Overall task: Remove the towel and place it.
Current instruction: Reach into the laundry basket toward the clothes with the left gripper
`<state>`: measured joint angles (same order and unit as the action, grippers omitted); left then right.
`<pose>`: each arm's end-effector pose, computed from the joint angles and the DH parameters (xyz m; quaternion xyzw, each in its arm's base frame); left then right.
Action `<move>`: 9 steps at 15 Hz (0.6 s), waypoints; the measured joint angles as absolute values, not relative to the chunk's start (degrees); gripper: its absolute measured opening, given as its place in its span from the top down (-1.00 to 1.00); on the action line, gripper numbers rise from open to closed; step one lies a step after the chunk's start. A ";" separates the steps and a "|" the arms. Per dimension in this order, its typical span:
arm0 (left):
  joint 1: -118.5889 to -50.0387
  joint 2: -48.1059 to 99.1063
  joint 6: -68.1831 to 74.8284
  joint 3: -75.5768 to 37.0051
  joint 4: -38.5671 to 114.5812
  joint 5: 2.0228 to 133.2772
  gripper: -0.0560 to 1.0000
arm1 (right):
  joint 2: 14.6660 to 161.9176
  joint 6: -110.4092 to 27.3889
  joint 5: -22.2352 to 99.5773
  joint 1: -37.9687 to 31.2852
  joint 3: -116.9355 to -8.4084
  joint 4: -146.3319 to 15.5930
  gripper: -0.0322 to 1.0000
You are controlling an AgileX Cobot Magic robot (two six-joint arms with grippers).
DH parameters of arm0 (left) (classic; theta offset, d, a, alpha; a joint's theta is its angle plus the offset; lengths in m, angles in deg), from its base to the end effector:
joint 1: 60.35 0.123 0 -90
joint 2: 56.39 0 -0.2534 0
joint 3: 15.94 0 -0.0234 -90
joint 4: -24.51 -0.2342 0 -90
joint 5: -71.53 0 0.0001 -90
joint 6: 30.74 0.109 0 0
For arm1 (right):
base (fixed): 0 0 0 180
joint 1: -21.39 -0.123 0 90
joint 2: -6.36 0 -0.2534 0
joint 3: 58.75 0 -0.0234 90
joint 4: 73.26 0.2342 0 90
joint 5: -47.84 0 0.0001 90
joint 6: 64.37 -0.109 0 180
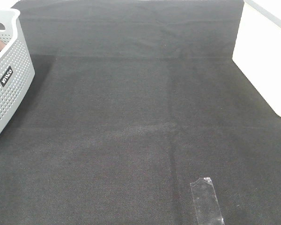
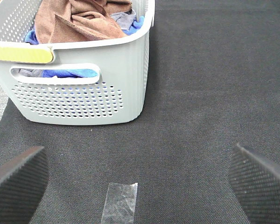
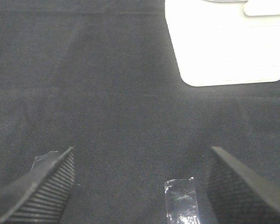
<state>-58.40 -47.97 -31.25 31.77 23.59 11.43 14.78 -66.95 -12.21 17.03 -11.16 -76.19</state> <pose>0.0284 0.0025 0.2618 -0.0185 0.8489 0.0147 0.5281 0.0285 -0.0027 0.2626 -0.0123 0.8480 0.0065 0.5299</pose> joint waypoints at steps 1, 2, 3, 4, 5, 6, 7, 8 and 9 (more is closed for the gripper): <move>-58.40 -47.97 -31.25 31.77 23.59 11.43 -0.98 | 14.78 -66.95 -12.21 17.03 -11.16 -76.19 -0.43; -58.40 -47.97 -31.25 31.77 23.59 11.43 -0.98 | 14.78 -66.95 -12.21 17.03 -11.16 -76.19 -0.43; -58.40 -47.97 -31.25 31.77 23.59 11.43 -0.98 | 14.78 -66.95 -12.21 17.03 -11.16 -76.19 -0.43; -58.40 -47.97 -31.25 31.77 23.59 11.43 -0.98 | 14.78 -66.95 -12.21 17.03 -11.16 -76.19 -0.43; -58.40 -47.97 -31.25 31.77 23.59 11.43 -0.98 | 14.78 -66.95 -12.21 17.03 -11.16 -76.19 -0.43; -58.40 -47.97 -31.19 31.77 23.59 11.43 -0.98 | 14.78 -66.95 -12.21 17.03 -11.16 -76.19 -0.43; -58.40 -47.97 -31.19 31.77 23.59 11.43 -0.98 | 14.78 -66.95 -12.21 17.03 -11.16 -76.19 -0.43; -58.40 -47.97 -31.19 31.77 23.59 11.43 -0.98 | 14.78 -66.95 -12.21 17.03 -11.16 -76.19 -0.43; -58.40 -47.97 -31.19 31.77 23.59 11.43 -0.98 | 14.78 -66.95 -12.21 17.03 -11.16 -76.19 -0.43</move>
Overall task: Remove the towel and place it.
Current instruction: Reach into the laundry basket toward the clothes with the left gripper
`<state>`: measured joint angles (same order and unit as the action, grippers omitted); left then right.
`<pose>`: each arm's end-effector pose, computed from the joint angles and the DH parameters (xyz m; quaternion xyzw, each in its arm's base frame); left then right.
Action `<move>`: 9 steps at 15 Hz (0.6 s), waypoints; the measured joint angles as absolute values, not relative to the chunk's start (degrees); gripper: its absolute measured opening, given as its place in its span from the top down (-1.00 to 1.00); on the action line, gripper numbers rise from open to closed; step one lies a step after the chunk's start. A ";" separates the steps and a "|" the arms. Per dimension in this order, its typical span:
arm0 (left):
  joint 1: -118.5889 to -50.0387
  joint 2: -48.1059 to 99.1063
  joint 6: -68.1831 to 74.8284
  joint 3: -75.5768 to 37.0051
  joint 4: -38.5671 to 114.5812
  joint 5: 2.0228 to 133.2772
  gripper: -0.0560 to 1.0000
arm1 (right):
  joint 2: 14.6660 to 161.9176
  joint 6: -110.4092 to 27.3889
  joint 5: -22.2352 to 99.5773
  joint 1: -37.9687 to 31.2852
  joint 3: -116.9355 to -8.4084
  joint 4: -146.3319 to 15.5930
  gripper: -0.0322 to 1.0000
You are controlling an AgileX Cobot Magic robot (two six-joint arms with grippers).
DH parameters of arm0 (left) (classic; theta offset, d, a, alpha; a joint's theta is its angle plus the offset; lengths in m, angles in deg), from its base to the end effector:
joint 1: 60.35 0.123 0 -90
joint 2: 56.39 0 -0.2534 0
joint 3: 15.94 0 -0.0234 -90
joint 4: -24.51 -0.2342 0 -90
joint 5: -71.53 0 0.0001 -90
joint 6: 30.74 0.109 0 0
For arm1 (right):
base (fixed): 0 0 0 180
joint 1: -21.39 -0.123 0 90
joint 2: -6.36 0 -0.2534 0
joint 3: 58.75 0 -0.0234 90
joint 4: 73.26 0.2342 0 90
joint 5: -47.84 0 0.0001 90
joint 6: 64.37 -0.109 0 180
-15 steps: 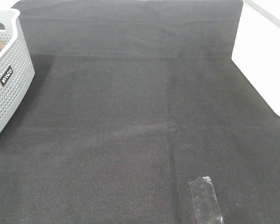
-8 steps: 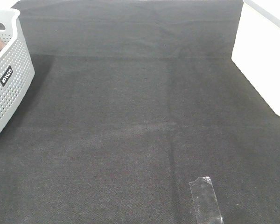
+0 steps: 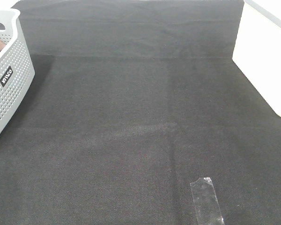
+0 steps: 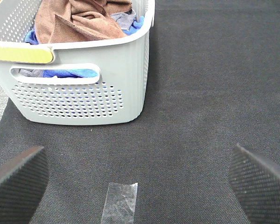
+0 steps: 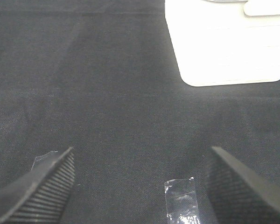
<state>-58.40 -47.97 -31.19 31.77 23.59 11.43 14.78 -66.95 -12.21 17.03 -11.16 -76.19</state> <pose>0.0284 0.0025 0.2618 -0.0181 0.8489 0.0149 0.5280 0.0285 -0.0027 0.2626 -0.0123 0.8480 0.0065 0.5299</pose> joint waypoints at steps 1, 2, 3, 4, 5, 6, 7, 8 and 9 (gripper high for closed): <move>-58.40 -47.97 -31.19 31.77 23.59 11.43 -0.98 | 14.78 -66.95 -12.21 17.03 -11.16 -76.19 -0.43; -58.40 -47.97 -31.19 31.77 23.59 11.43 -0.98 | 14.78 -66.95 -12.21 17.03 -11.16 -76.19 -0.43; -58.40 -47.97 -31.19 31.77 23.59 11.43 -0.98 | 14.78 -66.95 -12.21 17.03 -11.16 -76.19 -0.43; -58.40 -47.97 -31.19 31.77 23.53 11.43 -0.98 | 14.78 -66.95 -12.21 17.03 -11.16 -76.19 -0.43; -58.40 -47.97 -31.19 31.77 23.53 11.43 -0.98 | 14.78 -66.95 -12.21 17.03 -11.16 -76.19 -0.43; -58.40 -47.97 -31.19 31.77 23.48 11.43 -0.98 | 14.78 -66.95 -12.21 17.03 -11.16 -76.19 -0.43; -58.40 -47.97 -31.19 31.77 23.48 11.43 -0.98 | 14.78 -66.95 -12.21 17.03 -11.16 -76.19 -0.43; -58.40 -47.97 -30.74 31.77 23.42 11.43 -0.98 | 14.78 -66.95 -12.21 17.03 -11.16 -76.19 -0.43; -58.40 -47.97 -30.33 31.77 23.42 11.43 -0.98 | 14.78 -66.95 -12.21 17.03 -11.16 -76.19 -0.43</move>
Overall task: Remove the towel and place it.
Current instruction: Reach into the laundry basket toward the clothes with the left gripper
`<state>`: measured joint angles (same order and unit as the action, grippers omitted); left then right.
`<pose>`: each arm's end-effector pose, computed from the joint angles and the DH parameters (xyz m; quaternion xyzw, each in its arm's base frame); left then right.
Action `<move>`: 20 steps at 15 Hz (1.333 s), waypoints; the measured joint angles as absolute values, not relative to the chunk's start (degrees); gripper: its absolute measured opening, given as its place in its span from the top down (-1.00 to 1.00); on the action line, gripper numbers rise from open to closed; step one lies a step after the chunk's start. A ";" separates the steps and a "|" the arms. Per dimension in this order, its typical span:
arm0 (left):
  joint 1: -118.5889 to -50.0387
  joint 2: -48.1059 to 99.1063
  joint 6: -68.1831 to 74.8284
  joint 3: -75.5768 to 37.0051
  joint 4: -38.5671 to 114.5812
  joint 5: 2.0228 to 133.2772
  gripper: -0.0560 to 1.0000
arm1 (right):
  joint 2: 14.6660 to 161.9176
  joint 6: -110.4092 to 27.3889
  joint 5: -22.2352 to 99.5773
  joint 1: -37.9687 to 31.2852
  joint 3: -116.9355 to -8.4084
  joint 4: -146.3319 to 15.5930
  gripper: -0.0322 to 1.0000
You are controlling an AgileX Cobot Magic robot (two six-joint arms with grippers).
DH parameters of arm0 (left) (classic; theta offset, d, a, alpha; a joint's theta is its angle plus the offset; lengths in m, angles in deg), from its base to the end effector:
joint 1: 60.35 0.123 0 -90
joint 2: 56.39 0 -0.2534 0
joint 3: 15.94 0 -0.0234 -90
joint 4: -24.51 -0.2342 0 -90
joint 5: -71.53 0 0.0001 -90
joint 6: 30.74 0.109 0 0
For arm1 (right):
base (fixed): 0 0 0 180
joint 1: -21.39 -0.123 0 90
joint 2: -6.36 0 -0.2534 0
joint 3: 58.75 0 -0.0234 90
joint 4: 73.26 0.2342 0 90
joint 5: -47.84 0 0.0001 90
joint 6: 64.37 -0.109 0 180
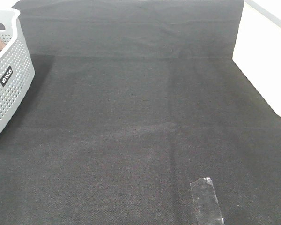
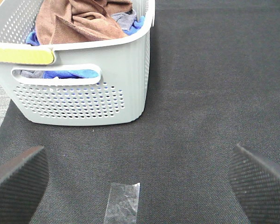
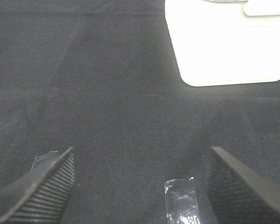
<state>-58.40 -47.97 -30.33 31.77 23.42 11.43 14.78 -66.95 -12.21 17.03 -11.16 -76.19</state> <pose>0.0284 0.0028 0.2618 -0.0117 0.8490 0.0204 0.5279 0.0285 -0.0027 0.2626 -0.0123 0.8480 0.0065 0.5299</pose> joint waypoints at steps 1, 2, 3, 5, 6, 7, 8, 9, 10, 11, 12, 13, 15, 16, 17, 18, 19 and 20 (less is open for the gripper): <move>-58.40 -47.97 -30.22 31.77 23.42 11.43 -0.98 | 14.78 -66.95 -12.21 17.03 -11.16 -76.19 -0.43; -58.40 -47.97 -30.16 31.77 23.42 11.43 -0.98 | 14.78 -66.95 -12.21 17.03 -11.16 -76.19 -0.43; -58.40 -47.97 -30.16 31.77 23.42 11.43 -0.98 | 14.78 -66.95 -12.21 17.03 -11.16 -76.19 -0.43; -58.40 -47.97 -30.16 31.77 23.42 11.43 -0.98 | 14.78 -66.95 -12.21 17.03 -11.16 -76.19 -0.43; -58.40 -47.97 -30.16 31.77 23.42 11.43 -0.98 | 14.78 -66.95 -12.21 17.03 -11.16 -76.19 -0.43; -58.40 -47.97 -30.16 31.77 23.42 11.43 -0.98 | 14.78 -66.95 -12.21 17.03 -11.16 -76.19 -0.43; -58.40 -47.97 -30.16 31.77 23.42 11.43 -0.98 | 14.78 -66.95 -12.21 17.03 -11.16 -76.19 -0.43; -58.40 -47.97 -30.16 31.77 23.42 11.43 -0.98 | 14.78 -66.95 -12.21 17.03 -11.16 -76.19 -0.43; -58.40 -47.97 -30.11 31.77 23.42 11.43 -0.98 | 14.78 -66.95 -12.21 17.03 -11.16 -76.19 -0.43; -58.40 -47.97 -30.11 31.77 23.42 11.43 -0.98 | 14.78 -66.95 -12.21 17.03 -11.16 -76.19 -0.43; -58.40 -47.97 -29.53 31.77 23.42 11.43 -0.98 | 14.78 -66.95 -12.21 17.03 -11.16 -76.19 -0.43; -58.40 -47.91 -28.56 31.77 23.42 11.43 -0.98 | 14.78 -66.95 -12.21 17.03 -11.16 -76.19 -0.43; -58.40 -44.02 -23.46 30.68 23.42 11.32 -0.98 | 14.78 -66.95 -12.21 17.03 -11.16 -76.19 -0.43; -58.40 -40.01 -20.19 28.67 23.42 11.14 -0.98 | 14.78 -66.95 -12.21 17.03 -11.16 -76.19 -0.43; -58.40 -35.65 -16.24 26.10 23.31 10.91 -0.98 | 14.78 -66.95 -12.21 17.03 -11.16 -76.19 -0.43; -58.40 -27.69 -9.02 22.72 22.39 10.97 -0.98 | 14.78 -66.95 -12.21 17.03 -11.16 -76.19 -0.43; -58.40 -21.62 -3.98 20.31 22.16 10.91 -0.98 | 14.78 -66.95 -12.21 17.03 -11.16 -76.19 -0.43; -58.40 -15.49 -0.48 16.93 22.10 10.34 -0.98 | 14.78 -66.95 -12.21 17.03 -11.16 -76.19 -0.43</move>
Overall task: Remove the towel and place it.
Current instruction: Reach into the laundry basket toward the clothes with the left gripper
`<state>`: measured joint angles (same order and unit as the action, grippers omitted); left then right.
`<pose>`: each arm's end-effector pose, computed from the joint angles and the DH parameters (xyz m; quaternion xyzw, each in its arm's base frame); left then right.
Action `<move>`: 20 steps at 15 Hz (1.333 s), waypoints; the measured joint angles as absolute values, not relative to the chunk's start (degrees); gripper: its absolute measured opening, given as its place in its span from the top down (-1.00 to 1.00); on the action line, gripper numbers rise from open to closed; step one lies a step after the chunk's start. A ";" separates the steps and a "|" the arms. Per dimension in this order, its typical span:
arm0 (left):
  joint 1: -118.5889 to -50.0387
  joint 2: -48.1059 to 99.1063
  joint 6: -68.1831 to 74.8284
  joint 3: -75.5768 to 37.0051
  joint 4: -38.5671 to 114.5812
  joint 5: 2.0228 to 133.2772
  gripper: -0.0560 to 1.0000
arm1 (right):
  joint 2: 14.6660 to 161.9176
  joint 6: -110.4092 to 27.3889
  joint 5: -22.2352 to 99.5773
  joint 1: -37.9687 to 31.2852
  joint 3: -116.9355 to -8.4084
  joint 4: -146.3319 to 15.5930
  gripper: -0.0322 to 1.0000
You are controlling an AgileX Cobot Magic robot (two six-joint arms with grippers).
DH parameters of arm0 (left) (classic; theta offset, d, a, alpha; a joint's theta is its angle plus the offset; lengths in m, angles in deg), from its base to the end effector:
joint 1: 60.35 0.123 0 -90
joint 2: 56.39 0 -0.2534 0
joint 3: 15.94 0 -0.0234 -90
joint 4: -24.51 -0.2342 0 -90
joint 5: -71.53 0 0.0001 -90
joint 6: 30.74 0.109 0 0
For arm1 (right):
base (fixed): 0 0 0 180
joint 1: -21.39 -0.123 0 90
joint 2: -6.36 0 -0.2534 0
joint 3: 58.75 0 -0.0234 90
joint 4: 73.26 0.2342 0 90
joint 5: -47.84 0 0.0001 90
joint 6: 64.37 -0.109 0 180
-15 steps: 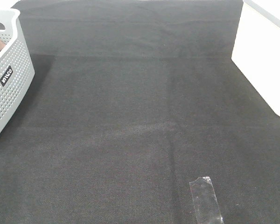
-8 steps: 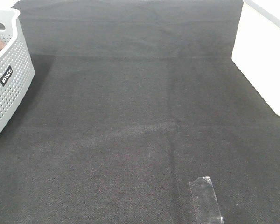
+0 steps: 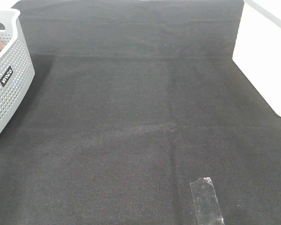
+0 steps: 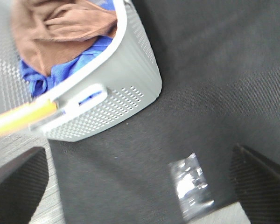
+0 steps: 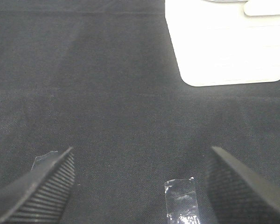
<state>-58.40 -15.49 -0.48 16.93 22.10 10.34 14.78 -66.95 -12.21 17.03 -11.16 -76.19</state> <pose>0.1036 0.0075 0.2998 0.2281 0.8949 0.1263 0.3621 0.0285 -0.0027 0.2626 -0.0123 0.8480 0.0065 0.5299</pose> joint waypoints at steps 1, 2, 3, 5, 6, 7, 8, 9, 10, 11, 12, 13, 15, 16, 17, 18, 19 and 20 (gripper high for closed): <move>-58.40 -10.16 3.07 13.32 22.10 9.20 -0.98 | 14.78 -66.95 -12.21 17.03 -11.16 -76.19 -0.43; -58.40 -5.11 6.74 8.68 22.10 7.88 -0.98 | 14.78 -66.95 -12.21 17.03 -11.16 -76.19 -0.43; -58.40 -0.47 11.09 4.09 22.05 5.93 -0.98 | 14.78 -66.95 -12.21 17.03 -11.16 -76.19 -0.43; -58.40 8.41 17.11 -5.76 20.90 2.55 -0.98 | 14.78 -66.95 -12.21 17.03 -11.16 -76.19 -0.43; -58.40 12.70 18.08 -10.23 19.18 2.43 -0.98 | 14.78 -66.95 -12.21 17.03 -11.16 -76.19 -0.43; -58.40 12.70 18.08 -10.23 19.18 2.43 -0.98 | 14.78 -66.95 -12.21 17.03 -11.16 -76.19 -0.43; -58.40 16.26 18.42 -13.50 17.06 2.43 -0.98 | 14.78 -66.95 -12.21 17.03 -11.16 -76.19 -0.43; -58.40 21.24 18.82 -17.51 13.45 2.32 -0.98 | 14.78 -66.95 -12.21 17.03 -11.16 -76.19 -0.43; -58.40 23.76 19.57 -19.80 10.64 2.32 -0.98 | 14.78 -66.95 -12.21 17.03 -11.16 -76.19 -0.43; -58.40 26.17 20.43 -21.35 7.66 2.26 -0.98 | 14.78 -66.95 -12.21 17.03 -11.16 -76.19 -0.43; -58.40 28.92 21.86 -22.38 5.43 2.26 -0.98 | 14.78 -66.95 -12.21 17.03 -11.16 -76.19 -0.43; -58.35 31.61 23.35 -22.95 3.65 2.21 -0.98 | 14.78 -66.95 -12.21 17.03 -11.16 -76.19 -0.43; -57.77 38.66 25.53 -24.50 1.36 2.15 -0.98 | 14.78 -66.95 -12.21 17.03 -11.16 -76.19 -0.43; -56.63 42.50 26.10 -26.10 1.13 2.38 -0.98 | 14.78 -66.95 -12.21 17.03 -11.16 -76.19 -0.43; -55.42 46.74 26.50 -28.16 1.07 2.55 -0.98 | 14.78 -66.95 -12.21 17.03 -11.16 -76.19 -0.43; -54.33 50.35 27.19 -30.68 1.07 2.78 -0.98 | 14.78 -66.95 -12.21 17.03 -11.16 -76.19 -0.43; -53.13 53.84 28.11 -33.26 1.42 3.47 -0.98 | 14.78 -66.95 -12.21 17.03 -11.16 -76.19 -0.43; -51.93 56.59 29.54 -35.33 3.08 4.78 -0.98 | 14.78 -66.95 -12.21 17.03 -11.16 -76.19 -0.43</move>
<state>-51.93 56.59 29.54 -35.33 3.08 4.78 14.78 -66.95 -12.21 17.03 -11.16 -76.19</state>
